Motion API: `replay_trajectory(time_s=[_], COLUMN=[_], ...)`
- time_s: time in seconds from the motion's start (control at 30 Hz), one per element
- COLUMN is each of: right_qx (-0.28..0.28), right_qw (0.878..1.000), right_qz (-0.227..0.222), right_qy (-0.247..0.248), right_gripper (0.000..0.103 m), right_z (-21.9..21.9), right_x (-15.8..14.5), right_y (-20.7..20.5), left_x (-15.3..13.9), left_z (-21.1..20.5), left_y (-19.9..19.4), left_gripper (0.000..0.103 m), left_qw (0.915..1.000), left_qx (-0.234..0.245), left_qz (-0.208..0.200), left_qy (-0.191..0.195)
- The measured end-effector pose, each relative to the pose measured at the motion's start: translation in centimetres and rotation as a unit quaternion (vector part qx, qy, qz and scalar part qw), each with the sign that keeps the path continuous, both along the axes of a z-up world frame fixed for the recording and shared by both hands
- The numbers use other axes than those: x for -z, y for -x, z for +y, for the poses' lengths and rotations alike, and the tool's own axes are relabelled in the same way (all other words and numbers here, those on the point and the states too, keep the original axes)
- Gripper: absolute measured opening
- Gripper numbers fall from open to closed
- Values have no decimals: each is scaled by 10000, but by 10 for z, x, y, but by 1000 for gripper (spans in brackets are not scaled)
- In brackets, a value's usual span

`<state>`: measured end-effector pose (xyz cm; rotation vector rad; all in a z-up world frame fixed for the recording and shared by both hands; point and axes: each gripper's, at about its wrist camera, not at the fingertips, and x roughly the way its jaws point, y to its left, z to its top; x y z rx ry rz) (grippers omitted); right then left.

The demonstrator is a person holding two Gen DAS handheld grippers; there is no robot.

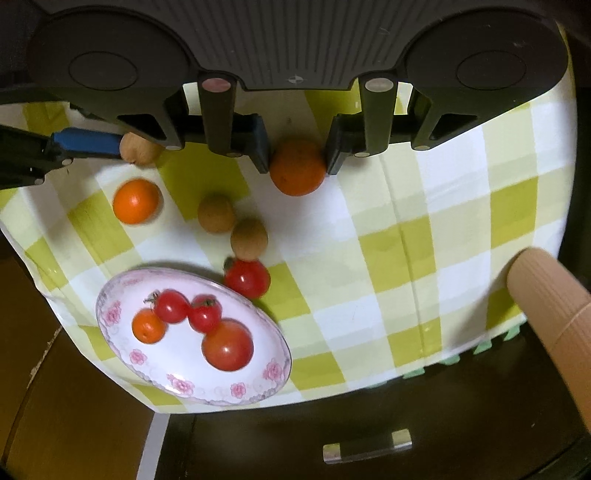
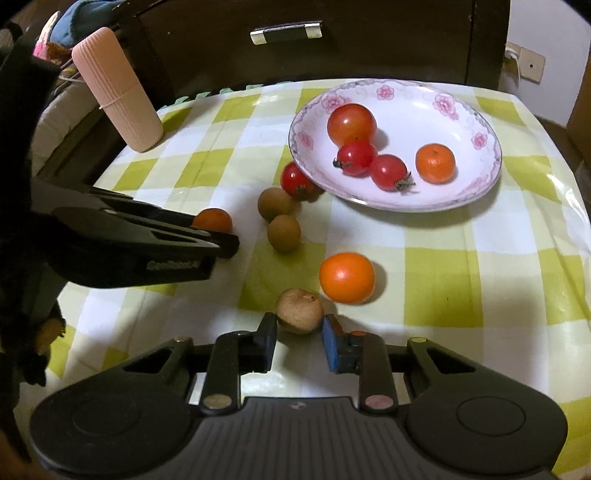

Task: Organize fruits
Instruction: 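Grasp a tangerine with the left gripper while the right gripper grasps a brown fruit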

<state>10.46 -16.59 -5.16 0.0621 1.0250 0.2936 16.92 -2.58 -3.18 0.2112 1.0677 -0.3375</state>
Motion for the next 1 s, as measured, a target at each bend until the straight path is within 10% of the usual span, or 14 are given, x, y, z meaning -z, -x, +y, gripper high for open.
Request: replay_trajectory(time_s=[0.6,1.0], right_qx=[-83,-188], right_qw=[9989,9989], right_qz=[-269,-427], right_qy=[373,73], right_gripper=[27,51], right_z=[-1,-2], right_x=[4,7], right_y=[34,28], left_x=[4,6], left_z=[-6,-6], left_y=[44,40], left_gripper=[50,63], left_qw=[9989,9992], left_qx=[429,373], left_qz=[48,-104], left_qy=[-161,-113])
